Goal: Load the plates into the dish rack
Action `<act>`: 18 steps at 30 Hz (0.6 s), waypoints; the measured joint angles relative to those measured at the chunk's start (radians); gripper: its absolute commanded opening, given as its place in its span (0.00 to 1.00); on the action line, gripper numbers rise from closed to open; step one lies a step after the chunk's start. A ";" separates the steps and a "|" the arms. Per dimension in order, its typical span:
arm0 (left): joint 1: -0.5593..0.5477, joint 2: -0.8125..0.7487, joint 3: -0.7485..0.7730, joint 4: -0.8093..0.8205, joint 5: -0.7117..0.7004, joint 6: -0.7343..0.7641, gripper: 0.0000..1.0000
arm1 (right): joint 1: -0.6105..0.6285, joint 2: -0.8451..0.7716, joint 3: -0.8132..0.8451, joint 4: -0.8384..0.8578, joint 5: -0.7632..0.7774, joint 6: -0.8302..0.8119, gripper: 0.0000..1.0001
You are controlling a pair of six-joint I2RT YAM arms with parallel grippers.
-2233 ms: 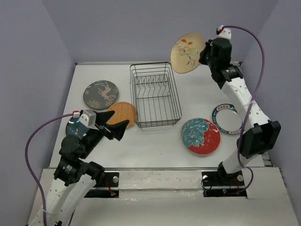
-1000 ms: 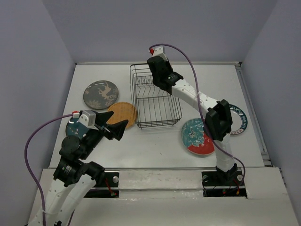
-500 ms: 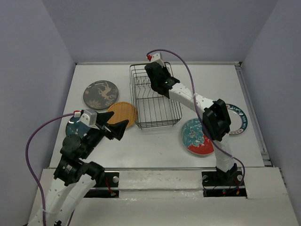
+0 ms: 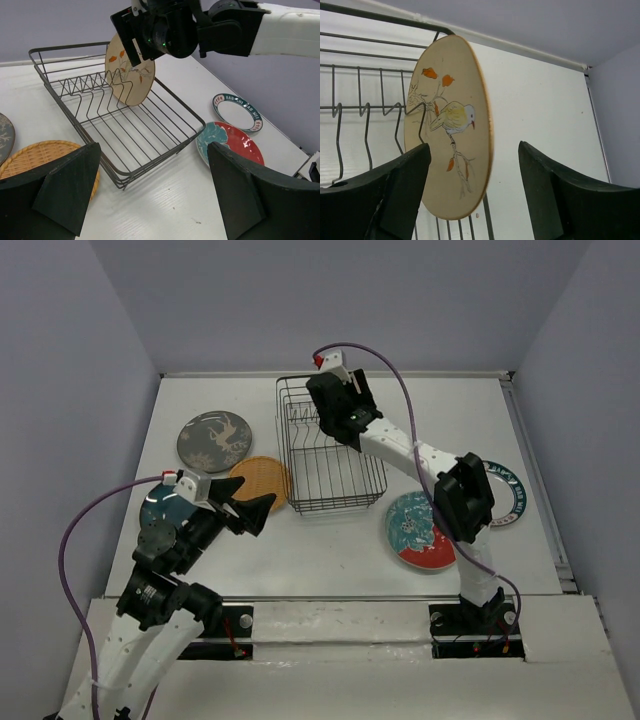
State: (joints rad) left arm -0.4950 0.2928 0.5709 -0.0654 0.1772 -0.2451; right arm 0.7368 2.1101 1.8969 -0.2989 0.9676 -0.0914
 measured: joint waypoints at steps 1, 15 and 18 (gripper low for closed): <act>0.000 0.001 0.000 0.000 0.000 0.000 0.99 | 0.000 -0.013 -0.005 -0.007 -0.008 0.007 0.79; 0.006 -0.001 0.000 -0.002 0.006 0.000 0.99 | -0.455 -0.928 -0.853 -0.001 -0.390 0.579 0.72; 0.006 -0.012 0.000 -0.002 0.008 0.000 0.99 | -0.609 -1.141 -1.108 -0.074 -0.389 0.688 0.63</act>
State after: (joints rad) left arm -0.4885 0.2806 0.5709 -0.0669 0.1856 -0.2455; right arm 0.1280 0.9691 0.7891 -0.3733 0.5781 0.5964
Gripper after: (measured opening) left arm 0.990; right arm 0.702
